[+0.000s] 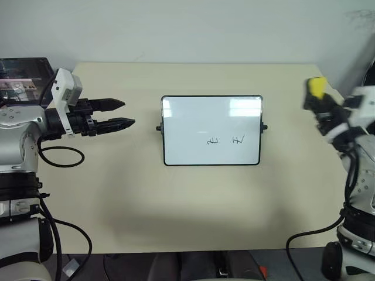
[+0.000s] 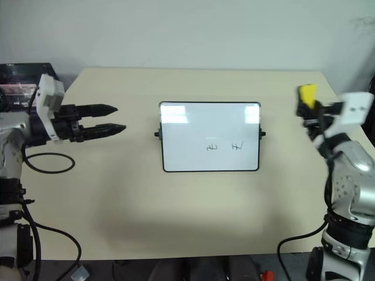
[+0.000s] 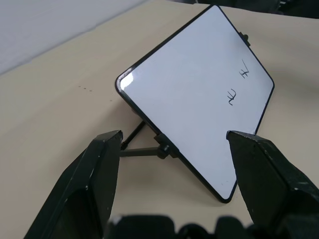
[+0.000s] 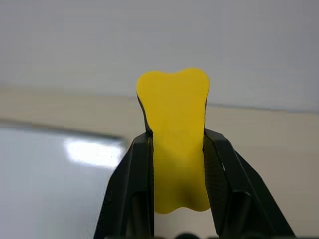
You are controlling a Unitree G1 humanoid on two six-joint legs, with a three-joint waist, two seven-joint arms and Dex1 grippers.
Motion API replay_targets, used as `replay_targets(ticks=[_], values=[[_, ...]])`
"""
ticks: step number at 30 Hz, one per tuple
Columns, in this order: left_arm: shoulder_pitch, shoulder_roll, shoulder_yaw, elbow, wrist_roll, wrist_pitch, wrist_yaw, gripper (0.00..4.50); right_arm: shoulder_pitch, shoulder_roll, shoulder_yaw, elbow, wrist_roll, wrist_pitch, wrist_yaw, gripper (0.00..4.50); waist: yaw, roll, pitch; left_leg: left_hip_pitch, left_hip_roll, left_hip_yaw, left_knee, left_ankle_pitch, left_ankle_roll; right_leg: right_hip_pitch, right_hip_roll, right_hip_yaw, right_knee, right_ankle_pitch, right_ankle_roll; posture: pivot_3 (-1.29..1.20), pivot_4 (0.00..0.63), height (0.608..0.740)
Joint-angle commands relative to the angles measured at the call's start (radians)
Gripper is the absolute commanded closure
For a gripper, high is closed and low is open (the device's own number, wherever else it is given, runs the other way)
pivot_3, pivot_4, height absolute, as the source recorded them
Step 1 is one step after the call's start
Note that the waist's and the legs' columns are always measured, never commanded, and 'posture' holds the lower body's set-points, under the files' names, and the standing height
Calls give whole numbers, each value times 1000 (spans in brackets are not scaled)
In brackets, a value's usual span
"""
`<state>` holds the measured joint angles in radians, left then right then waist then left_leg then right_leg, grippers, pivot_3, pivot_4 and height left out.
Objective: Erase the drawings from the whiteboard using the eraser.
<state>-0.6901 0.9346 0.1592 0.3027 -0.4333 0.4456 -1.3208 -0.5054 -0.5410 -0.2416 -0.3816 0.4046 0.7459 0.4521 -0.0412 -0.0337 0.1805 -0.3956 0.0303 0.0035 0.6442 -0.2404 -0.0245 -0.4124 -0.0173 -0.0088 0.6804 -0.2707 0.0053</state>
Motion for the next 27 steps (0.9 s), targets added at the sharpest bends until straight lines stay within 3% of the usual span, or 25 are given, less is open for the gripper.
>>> replay_targets(ticks=[1,7,13,27], values=[[-5,9,14,-35,-17,1,-3,867,-73,-45,173,-53,-35,-9,74,3505,2,0,0,0,0,-1,0,0,0,0,1,-1,0,0,0,0,150,740],[-4,4,15,-42,-20,5,-2,867,-189,-85,454,34,-216,-188,194,3505,11,-1,0,-2,0,0,0,0,0,0,6,-2,0,-1,-1,0,150,740],[-3,2,17,-50,-20,5,3,867,-254,-79,616,165,-374,-335,281,3505,14,-1,-1,-3,0,0,1,0,0,0,1,-2,-1,-1,-1,0,150,740],[36,11,35,-90,-33,18,19,867,-362,4,724,476,-681,-562,266,3506,12,-1,-1,-3,1,-1,1,0,0,-1,1,-2,0,1,-4,0,150,740]])
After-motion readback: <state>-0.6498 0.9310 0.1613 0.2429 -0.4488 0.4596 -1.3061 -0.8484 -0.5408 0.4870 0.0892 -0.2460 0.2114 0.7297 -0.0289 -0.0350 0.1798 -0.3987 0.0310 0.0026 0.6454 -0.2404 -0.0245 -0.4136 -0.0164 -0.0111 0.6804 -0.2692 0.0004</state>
